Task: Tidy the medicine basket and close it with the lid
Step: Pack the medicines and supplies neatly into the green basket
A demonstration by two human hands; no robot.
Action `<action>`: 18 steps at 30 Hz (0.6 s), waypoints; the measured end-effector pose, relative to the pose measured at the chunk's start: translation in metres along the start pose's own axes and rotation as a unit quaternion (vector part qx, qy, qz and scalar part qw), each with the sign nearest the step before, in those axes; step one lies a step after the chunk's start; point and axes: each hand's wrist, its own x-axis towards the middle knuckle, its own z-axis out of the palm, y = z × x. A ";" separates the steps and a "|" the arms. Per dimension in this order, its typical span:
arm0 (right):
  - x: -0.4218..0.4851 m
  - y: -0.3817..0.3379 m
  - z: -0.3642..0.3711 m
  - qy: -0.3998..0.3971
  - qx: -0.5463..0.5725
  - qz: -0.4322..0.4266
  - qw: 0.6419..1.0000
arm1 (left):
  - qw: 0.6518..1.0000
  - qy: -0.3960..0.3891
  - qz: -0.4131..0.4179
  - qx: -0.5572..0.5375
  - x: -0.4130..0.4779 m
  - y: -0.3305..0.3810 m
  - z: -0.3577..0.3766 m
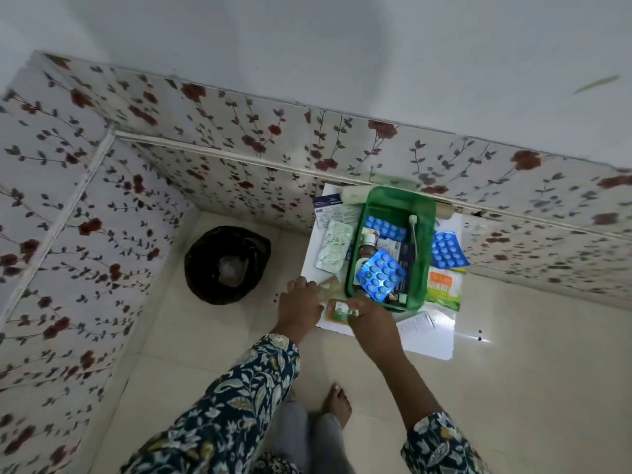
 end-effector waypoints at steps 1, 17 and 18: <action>0.000 0.006 0.008 -0.014 -0.048 -0.025 0.998 | 1.000 0.000 0.002 0.011 0.002 0.000 0.004; 0.023 0.015 0.054 0.029 -0.494 -0.110 0.862 | 0.984 0.003 -0.041 -0.173 0.000 -0.017 0.002; 0.022 0.015 0.053 0.028 -0.489 -0.113 0.864 | 0.978 0.002 -0.051 -0.202 -0.003 -0.020 -0.002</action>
